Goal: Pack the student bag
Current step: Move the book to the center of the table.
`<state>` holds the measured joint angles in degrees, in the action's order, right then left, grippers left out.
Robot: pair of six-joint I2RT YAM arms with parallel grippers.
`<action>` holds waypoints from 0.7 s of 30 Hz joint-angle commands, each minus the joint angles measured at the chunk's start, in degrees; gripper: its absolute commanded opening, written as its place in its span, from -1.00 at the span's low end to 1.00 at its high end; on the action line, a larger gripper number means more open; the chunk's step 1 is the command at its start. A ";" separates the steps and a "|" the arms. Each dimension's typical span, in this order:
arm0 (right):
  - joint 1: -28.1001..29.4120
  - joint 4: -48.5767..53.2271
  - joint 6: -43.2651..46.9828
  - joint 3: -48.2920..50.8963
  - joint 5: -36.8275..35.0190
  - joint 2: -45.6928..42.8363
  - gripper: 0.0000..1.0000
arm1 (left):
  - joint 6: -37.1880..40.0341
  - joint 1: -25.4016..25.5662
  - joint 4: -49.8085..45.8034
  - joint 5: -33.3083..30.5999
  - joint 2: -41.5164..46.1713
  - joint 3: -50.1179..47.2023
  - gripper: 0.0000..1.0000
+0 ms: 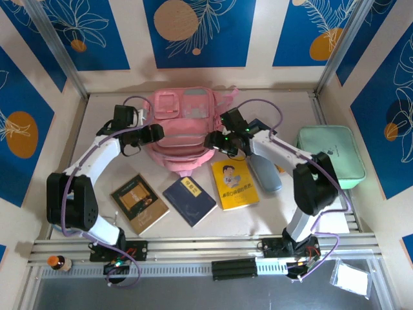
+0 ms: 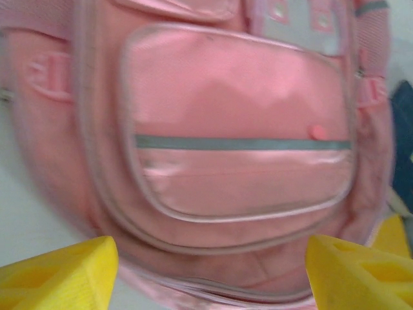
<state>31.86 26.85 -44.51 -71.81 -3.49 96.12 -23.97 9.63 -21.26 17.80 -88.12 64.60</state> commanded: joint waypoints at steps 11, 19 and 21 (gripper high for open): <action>-6.08 -3.45 -1.80 12.00 0.75 1.19 0.35 | -11.94 20.52 2.12 3.24 -6.94 4.59 0.82; -9.83 -0.73 -4.11 9.23 -1.92 7.27 0.24 | -15.90 30.98 1.91 -3.57 -11.69 8.56 0.78; -10.10 1.61 -5.97 9.24 -5.68 7.18 0.20 | -17.08 32.89 2.55 -5.14 -12.74 8.37 0.73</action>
<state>22.46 24.95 -47.99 -62.39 -4.08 101.73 -38.37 40.66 -18.74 16.16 -99.37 71.59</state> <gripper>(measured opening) 0.602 0.874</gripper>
